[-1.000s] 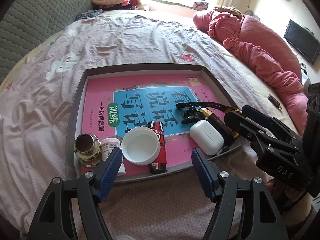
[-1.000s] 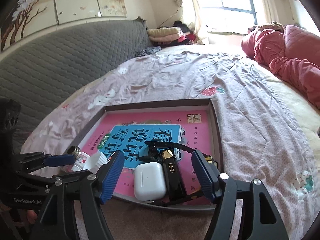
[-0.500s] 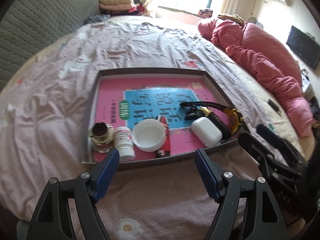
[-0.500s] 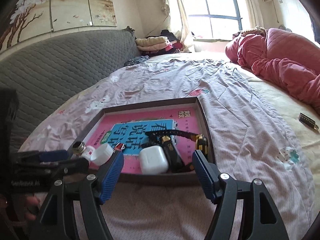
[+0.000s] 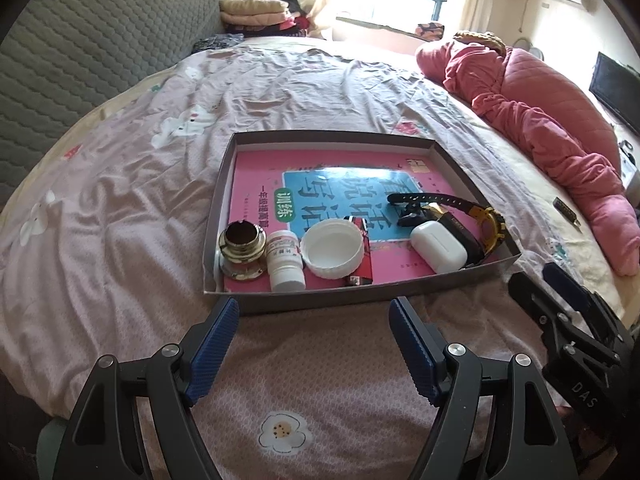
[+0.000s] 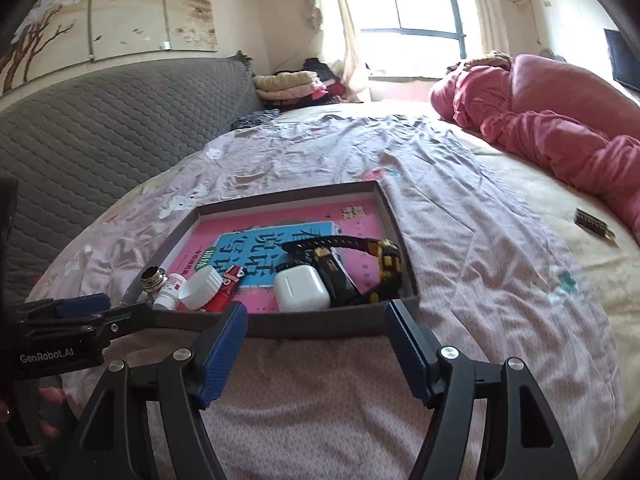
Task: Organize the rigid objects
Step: 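Open both grippers and withdraw them back from the tray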
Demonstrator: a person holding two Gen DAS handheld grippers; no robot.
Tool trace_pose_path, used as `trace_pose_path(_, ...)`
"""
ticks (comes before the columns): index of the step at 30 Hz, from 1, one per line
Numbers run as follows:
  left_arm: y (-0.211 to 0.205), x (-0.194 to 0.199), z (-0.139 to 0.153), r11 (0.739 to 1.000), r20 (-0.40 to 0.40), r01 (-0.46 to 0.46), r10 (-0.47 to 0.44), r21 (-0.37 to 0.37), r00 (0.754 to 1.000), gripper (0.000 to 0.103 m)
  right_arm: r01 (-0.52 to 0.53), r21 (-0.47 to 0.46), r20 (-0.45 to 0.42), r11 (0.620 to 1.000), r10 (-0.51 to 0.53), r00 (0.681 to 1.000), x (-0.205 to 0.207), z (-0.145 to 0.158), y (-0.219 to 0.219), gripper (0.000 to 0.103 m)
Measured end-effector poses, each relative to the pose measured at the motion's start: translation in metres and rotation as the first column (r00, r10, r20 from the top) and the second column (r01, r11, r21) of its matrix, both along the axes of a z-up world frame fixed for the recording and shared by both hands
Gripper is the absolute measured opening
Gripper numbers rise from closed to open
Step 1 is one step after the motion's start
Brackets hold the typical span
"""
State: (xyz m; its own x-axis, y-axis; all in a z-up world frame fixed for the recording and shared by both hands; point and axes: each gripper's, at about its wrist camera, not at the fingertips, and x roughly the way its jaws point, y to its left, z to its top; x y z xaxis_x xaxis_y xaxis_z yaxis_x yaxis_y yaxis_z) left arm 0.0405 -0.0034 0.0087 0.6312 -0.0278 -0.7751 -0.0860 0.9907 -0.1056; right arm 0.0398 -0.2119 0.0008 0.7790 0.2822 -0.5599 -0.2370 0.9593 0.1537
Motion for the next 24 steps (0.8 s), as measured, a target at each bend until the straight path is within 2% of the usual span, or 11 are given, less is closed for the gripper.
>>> trace_pose_path(4,-0.003,-0.002,-0.006,1.0,-0.019,0.008,-0.008,0.009,1.0,0.079,0.025,-0.002,-0.035,1.0,-0.025,0.999,-0.006,-0.006,0.0,0.07)
trace_pose_path(10,-0.009,-0.009,-0.017,1.0,-0.05,0.018,-0.017,0.024,0.999,0.079,0.036,-0.021,-0.043,0.999,-0.037,0.998,-0.014,-0.009,0.005,0.07)
trace_pose_path(19,-0.006,-0.019,-0.026,1.0,-0.067,0.018,-0.017,0.014,0.998,0.079,0.025,-0.017,-0.087,1.0,-0.027,0.996,-0.019,-0.017,0.011,0.07)
trace_pose_path(24,-0.002,-0.022,-0.032,1.0,-0.075,0.006,-0.006,0.003,0.997,0.079,0.032,-0.028,-0.079,0.999,-0.034,0.996,-0.024,-0.016,0.014,0.07)
